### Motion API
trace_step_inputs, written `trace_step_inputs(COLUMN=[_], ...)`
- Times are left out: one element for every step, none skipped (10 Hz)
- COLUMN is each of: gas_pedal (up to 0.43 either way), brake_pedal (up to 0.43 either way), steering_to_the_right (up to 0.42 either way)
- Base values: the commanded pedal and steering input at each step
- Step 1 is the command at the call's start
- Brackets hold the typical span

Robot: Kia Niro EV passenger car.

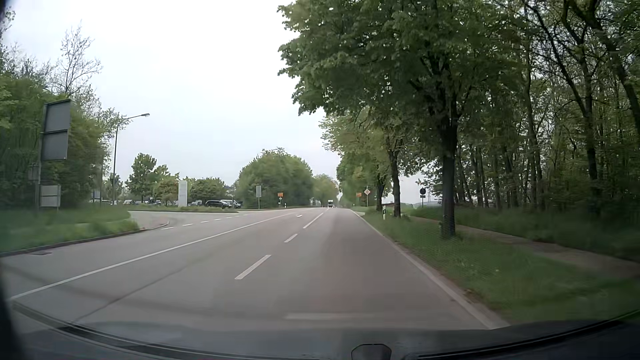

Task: Follow the waypoints while adhering to traffic rules and regulations

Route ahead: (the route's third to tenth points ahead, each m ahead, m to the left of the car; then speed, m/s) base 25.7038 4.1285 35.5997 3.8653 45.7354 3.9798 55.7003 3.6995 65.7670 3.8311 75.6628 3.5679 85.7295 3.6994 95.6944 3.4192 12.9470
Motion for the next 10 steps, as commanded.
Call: trace_step_inputs(gas_pedal=[0.079, 0.079, 0.087, 0.087, 0.087, 0.087, 0.087, 0.087, 0.087, 0.087], brake_pedal=[0.0, 0.0, 0.0, 0.0, 0.0, 0.0, 0.0, 0.0, 0.0, 0.0], steering_to_the_right=[-0.001, -0.001, -0.001, -0.001, 0.0, 0.0, 0.0, 0.0, 0.0, 0.0])
